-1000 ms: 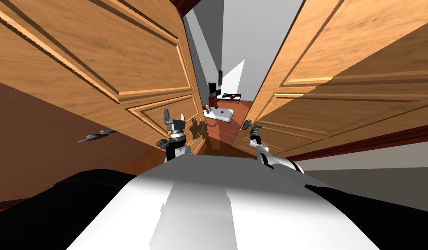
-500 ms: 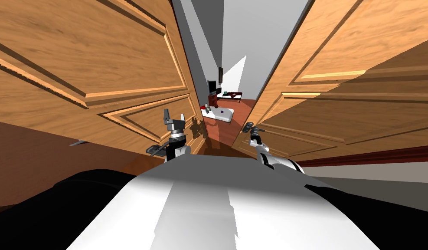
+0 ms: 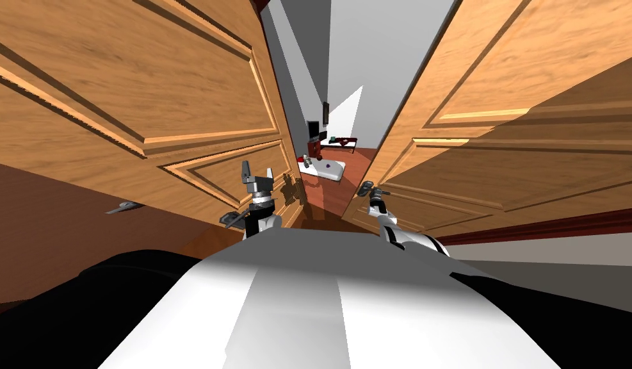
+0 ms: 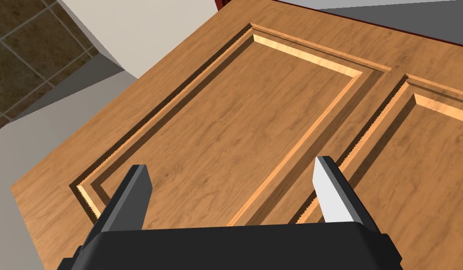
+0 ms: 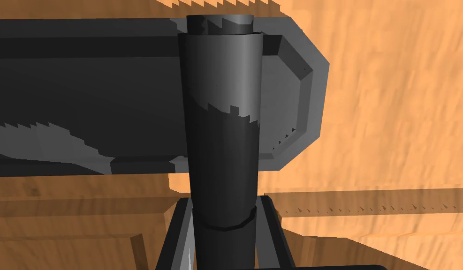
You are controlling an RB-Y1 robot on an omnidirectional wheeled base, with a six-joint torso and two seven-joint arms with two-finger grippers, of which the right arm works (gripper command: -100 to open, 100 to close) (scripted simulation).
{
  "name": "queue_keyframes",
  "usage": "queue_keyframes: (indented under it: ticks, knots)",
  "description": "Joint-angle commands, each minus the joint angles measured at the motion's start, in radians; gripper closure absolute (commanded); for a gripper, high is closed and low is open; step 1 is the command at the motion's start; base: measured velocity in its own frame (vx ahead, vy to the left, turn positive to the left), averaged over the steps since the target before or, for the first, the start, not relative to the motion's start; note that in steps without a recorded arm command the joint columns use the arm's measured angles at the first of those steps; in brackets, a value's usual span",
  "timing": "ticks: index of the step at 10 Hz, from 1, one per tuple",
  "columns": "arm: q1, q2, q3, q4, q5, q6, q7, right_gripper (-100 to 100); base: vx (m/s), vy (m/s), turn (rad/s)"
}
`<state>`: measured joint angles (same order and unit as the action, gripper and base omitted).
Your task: Pull the door open
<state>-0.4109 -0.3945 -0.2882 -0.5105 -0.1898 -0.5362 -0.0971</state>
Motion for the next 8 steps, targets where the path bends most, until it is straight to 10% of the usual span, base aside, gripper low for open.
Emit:
queue_keyframes:
  ticks: [1, 8]
  knots:
    - [-0.001, 0.001, 0.016, -0.005, 0.008, 0.001, -0.013, 100, -0.129, -0.035, 0.091]
    - [-0.003, 0.006, 0.079, -0.023, 0.038, 0.003, -0.066, 100, -0.211, -0.07, 0.094]
